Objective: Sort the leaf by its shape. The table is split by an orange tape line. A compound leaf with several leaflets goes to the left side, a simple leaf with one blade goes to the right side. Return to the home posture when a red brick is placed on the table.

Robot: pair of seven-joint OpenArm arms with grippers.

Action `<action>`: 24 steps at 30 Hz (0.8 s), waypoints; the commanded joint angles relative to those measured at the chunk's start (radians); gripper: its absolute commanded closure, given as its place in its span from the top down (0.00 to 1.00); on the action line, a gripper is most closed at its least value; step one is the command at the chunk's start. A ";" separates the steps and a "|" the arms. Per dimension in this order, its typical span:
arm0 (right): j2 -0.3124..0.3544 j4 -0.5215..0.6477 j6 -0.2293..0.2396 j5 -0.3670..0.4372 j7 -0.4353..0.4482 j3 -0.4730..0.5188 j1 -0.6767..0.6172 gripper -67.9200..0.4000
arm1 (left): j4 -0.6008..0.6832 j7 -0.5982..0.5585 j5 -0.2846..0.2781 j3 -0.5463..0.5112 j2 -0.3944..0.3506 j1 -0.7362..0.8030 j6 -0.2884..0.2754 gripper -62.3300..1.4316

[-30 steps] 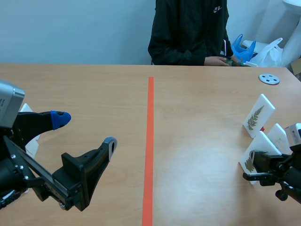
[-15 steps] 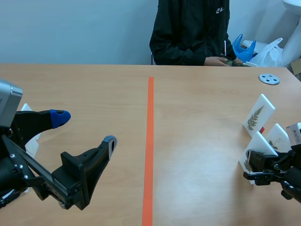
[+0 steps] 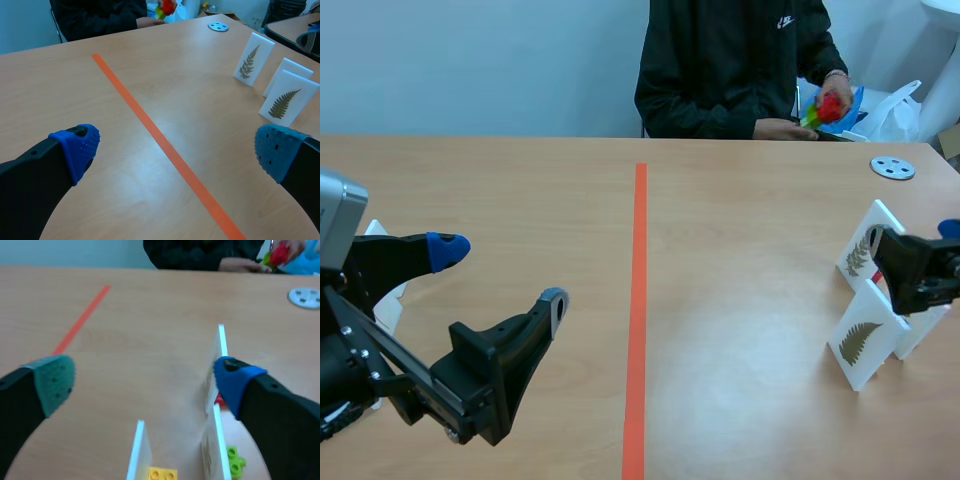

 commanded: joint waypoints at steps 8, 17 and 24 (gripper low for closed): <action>0.040 0.264 0.055 0.161 -0.174 0.053 -0.107 1.00 | 0.021 -0.019 -0.006 0.002 -0.003 0.008 -0.001 1.00; 0.044 0.451 0.055 0.208 -0.277 0.035 -0.259 1.00 | 0.021 -0.018 -0.006 0.003 -0.003 0.008 -0.001 1.00; 0.045 0.459 0.055 0.207 -0.291 -0.096 -0.294 1.00 | 0.021 -0.017 -0.006 0.003 -0.004 0.008 -0.002 1.00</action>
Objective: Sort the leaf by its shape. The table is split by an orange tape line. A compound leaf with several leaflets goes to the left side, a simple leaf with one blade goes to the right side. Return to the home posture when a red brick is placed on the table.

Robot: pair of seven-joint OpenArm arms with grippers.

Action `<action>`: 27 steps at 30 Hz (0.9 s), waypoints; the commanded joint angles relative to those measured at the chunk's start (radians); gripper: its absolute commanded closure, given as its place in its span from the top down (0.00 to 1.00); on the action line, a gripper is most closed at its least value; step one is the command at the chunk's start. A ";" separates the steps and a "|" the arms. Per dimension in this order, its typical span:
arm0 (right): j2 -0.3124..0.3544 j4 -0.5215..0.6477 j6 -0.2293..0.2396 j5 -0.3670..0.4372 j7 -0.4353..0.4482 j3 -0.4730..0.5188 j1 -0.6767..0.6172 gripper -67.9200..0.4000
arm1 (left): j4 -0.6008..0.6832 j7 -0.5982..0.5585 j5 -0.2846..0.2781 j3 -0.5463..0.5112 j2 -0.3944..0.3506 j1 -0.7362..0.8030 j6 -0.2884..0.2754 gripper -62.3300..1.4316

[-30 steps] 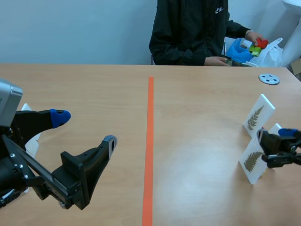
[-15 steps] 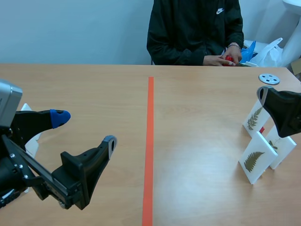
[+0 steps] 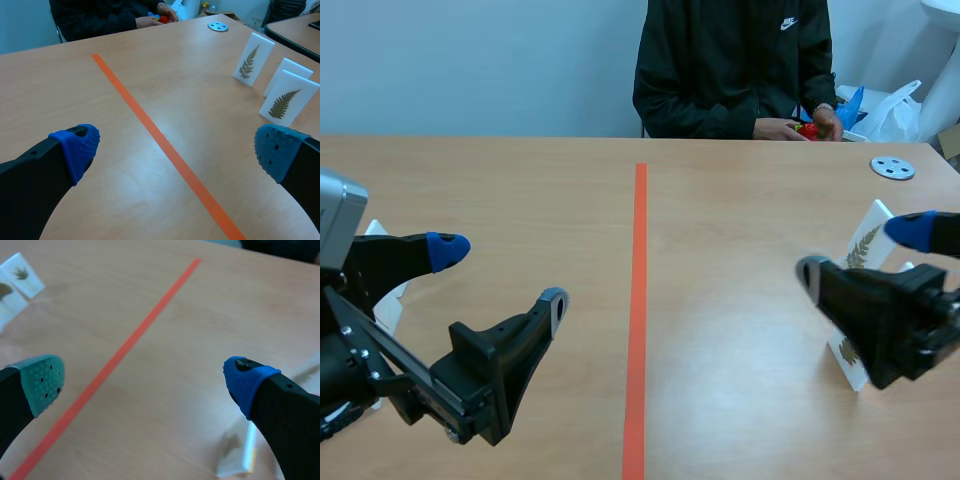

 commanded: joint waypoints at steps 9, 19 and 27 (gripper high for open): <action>0.111 -0.005 -0.003 0.011 0.079 -0.139 0.024 1.00 | 0.021 -0.017 -0.006 0.003 -0.003 0.008 -0.002 1.00; 0.138 -0.006 -0.151 -0.027 0.068 -0.166 0.059 1.00 | 0.021 -0.017 -0.006 0.003 -0.003 0.008 -0.002 1.00; 0.136 -0.006 -0.189 -0.077 0.068 -0.262 0.071 1.00 | 0.021 -0.017 -0.006 0.003 -0.003 0.008 -0.002 1.00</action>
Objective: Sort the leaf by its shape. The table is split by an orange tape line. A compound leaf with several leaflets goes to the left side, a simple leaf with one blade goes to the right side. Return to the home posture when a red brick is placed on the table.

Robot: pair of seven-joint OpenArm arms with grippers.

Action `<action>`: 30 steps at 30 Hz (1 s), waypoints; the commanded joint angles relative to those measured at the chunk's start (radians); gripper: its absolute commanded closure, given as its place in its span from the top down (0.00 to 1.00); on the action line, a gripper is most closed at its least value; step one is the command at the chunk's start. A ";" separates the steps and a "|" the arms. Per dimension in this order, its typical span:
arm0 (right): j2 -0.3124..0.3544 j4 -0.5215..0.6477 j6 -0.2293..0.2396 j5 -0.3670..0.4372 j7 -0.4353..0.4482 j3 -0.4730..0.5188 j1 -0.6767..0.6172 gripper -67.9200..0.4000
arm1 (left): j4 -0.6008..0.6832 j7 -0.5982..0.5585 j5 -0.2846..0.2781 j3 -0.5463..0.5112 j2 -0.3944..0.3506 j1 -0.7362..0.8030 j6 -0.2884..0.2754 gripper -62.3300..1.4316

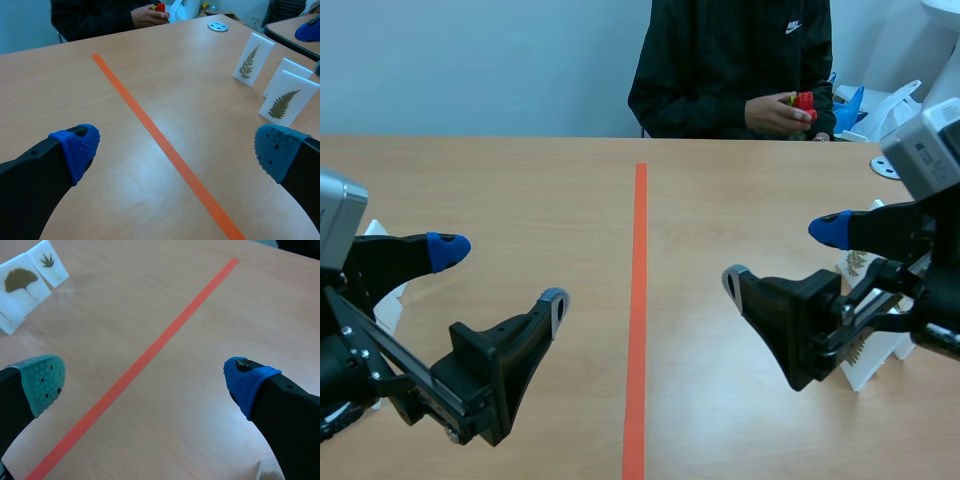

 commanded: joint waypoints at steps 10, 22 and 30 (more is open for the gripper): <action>-0.003 0.003 -0.003 -0.021 0.019 -0.006 0.007 1.00 | 0.021 -0.017 -0.006 0.003 -0.003 0.008 -0.002 1.00; -0.003 0.003 -0.003 -0.020 0.023 -0.006 0.007 1.00 | 0.021 -0.017 -0.006 0.003 -0.003 0.008 -0.002 1.00; -0.003 0.003 -0.003 -0.020 0.026 -0.006 0.007 1.00 | 0.021 -0.017 -0.006 0.003 -0.003 0.008 -0.002 1.00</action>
